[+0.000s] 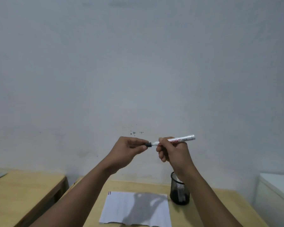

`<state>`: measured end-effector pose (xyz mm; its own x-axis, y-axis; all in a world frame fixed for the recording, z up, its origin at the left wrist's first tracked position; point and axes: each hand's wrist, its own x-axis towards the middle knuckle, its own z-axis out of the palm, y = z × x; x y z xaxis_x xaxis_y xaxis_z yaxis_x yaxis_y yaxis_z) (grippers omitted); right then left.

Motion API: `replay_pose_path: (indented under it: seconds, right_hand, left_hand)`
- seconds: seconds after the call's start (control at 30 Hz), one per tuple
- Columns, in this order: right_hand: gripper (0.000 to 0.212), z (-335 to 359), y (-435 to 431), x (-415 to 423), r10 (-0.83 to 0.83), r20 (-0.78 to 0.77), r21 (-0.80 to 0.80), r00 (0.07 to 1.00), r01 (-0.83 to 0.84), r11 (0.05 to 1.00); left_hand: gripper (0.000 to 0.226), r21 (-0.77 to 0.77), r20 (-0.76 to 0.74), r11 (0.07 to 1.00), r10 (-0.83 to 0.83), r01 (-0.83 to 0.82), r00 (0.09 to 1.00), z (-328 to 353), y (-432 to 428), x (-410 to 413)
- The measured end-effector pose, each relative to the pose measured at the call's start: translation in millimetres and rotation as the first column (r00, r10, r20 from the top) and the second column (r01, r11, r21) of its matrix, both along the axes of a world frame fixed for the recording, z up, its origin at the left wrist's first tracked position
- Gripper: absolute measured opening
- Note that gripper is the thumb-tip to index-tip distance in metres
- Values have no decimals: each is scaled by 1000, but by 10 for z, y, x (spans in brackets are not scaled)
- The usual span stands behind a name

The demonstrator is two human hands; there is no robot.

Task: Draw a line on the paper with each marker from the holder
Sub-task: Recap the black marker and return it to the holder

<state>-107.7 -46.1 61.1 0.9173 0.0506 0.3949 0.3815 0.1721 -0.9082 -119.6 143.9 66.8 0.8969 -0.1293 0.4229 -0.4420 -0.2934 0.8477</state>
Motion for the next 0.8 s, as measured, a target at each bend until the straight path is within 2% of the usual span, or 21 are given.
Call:
replay_pose_path:
  seconds: [0.17,0.3,0.43,0.53,0.6,0.7,0.77,0.8]
  right_hand:
    - [26,184,-189,-223,1,51,-52,999,1,999]
    - [26,277,-311,-321,13,86,-119,996,-2,993]
    - [28,342,-366,-347,-53,103,-122,993,66,990]
    - [34,342,-378,-313,-66,58,-65,996,70,995]
    - [37,330,-398,-278,-96,9,-49,995,96,994]
    - [44,274,-483,-177,-375,18,-149,927,373,916]
    - [39,186,-585,-92,-562,173,-214,809,588,780]
    - [33,141,-626,-66,-580,298,-260,758,649,715]
  left_hand:
    - [20,84,57,996,-31,26,998,206,-224,-196]
    - [17,192,174,981,-35,1,984,330,-347,-270]
    - [15,245,365,953,81,-180,927,364,-478,-276]
    - [15,253,574,888,181,-383,799,286,-588,-229]
    - [15,281,624,847,196,-452,756,280,-653,-191]
    - [17,338,629,767,246,-545,737,369,-729,-103]
    - [18,375,633,723,257,-580,730,421,-776,-20]
    - [19,397,636,708,247,-584,731,437,-809,16]
